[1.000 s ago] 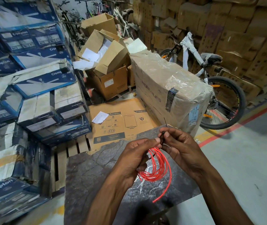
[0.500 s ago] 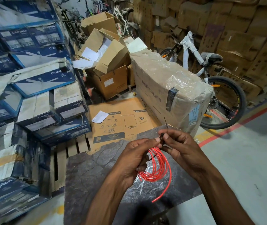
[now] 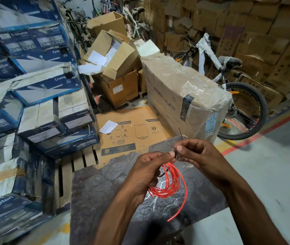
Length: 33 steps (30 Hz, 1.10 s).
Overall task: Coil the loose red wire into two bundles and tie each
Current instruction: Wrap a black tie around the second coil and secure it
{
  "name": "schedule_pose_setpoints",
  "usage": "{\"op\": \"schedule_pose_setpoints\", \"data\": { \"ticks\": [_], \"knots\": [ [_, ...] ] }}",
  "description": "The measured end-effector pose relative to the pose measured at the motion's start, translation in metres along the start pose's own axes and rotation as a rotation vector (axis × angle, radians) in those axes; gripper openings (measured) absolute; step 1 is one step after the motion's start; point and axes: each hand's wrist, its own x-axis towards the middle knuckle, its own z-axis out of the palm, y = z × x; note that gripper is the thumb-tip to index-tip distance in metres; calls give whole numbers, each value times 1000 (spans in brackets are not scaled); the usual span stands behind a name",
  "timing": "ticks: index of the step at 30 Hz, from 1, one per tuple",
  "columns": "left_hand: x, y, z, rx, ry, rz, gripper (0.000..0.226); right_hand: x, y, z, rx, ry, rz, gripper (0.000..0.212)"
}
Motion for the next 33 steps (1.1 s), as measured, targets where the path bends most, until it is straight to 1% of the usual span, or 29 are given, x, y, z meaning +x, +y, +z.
{"op": "schedule_pose_setpoints", "data": {
  "ticks": [3, 5, 8, 11, 14, 17, 20, 23, 27, 33],
  "knots": [
    [-1, 2, 3, 75, 30, 43, 26, 3, -8, -5, -124, -65, 4, 16],
    [-1, 3, 7, 130, 51, 85, 32, 7, -14, -7, -220, -67, -20, 9],
    [-4, 3, 10, 177, 45, 115, 40, 13, -18, -8, -425, 19, -100, 10],
    [-7, 4, 13, 165, 16, 102, 35, 13, -21, -5, -591, 90, -177, 12],
    [-8, 4, 15, 148, 1, 111, 31, 10, -21, 2, -677, 138, -239, 13],
    [-9, 2, 14, 124, -14, 115, 30, 11, -20, 4, -725, 169, -279, 13],
    [-9, 1, 13, 96, 0, 111, 23, 15, -20, -1, -721, 219, -285, 13],
    [-10, 1, 14, 53, 23, 82, 24, 15, -20, -1, -706, 249, -299, 13],
    [-14, 5, 19, 29, 52, 86, 26, 12, -21, 3, -658, 215, -358, 14],
    [-8, 3, 17, 54, 94, 137, 27, 16, -15, 11, -712, 208, -387, 11]
  ]
}}
